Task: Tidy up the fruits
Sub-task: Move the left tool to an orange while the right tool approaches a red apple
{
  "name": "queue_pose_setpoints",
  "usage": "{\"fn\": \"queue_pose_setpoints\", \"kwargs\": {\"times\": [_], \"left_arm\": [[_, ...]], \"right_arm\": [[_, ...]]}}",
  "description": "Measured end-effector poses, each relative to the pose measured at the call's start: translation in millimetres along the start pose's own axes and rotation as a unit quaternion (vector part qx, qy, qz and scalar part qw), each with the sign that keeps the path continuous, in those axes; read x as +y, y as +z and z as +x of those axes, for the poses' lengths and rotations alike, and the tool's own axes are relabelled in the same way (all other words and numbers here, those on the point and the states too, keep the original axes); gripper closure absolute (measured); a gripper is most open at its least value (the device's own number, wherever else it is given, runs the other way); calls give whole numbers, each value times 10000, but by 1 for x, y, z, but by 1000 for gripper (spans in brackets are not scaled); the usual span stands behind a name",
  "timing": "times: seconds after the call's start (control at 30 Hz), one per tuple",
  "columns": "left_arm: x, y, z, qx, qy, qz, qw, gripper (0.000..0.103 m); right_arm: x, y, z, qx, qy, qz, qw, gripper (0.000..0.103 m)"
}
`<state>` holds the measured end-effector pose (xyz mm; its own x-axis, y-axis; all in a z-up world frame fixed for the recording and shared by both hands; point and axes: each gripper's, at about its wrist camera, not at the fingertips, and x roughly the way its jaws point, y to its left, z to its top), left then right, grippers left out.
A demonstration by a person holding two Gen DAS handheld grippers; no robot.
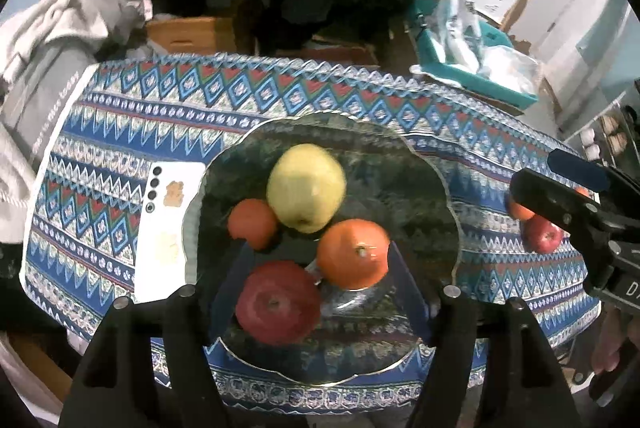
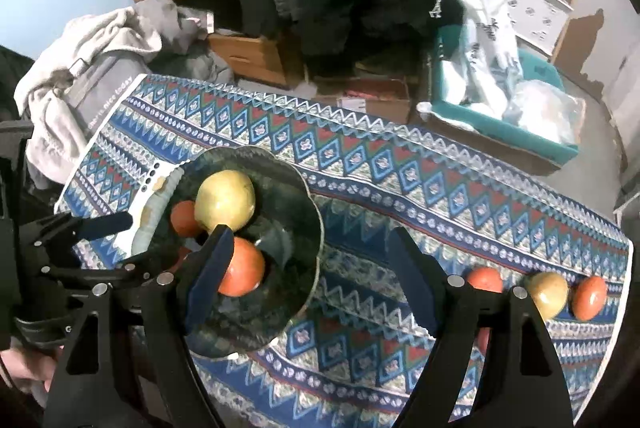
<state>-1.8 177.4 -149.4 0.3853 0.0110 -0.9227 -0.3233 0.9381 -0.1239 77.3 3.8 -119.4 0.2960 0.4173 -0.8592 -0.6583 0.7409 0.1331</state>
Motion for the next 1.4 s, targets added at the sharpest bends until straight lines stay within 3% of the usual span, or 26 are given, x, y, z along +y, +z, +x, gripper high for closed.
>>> {"fn": "queue_pose_setpoints", "kwargs": {"times": [0.63, 1.13, 1.4], "left_arm": [[-91, -19, -36, -248, -303, 1047, 9937, 26], [-146, -29, -38, -216, -328, 1556, 9870, 26], [-173, -30, -31, -176, -324, 1763, 9836, 24]], "right_arm": [[-64, -60, -63, -162, -482, 378, 9980, 17], [-122, -99, -92, -193, -604, 876, 9941, 17], [-147, -115, -87, -13, -844, 1013, 9913, 16]]}}
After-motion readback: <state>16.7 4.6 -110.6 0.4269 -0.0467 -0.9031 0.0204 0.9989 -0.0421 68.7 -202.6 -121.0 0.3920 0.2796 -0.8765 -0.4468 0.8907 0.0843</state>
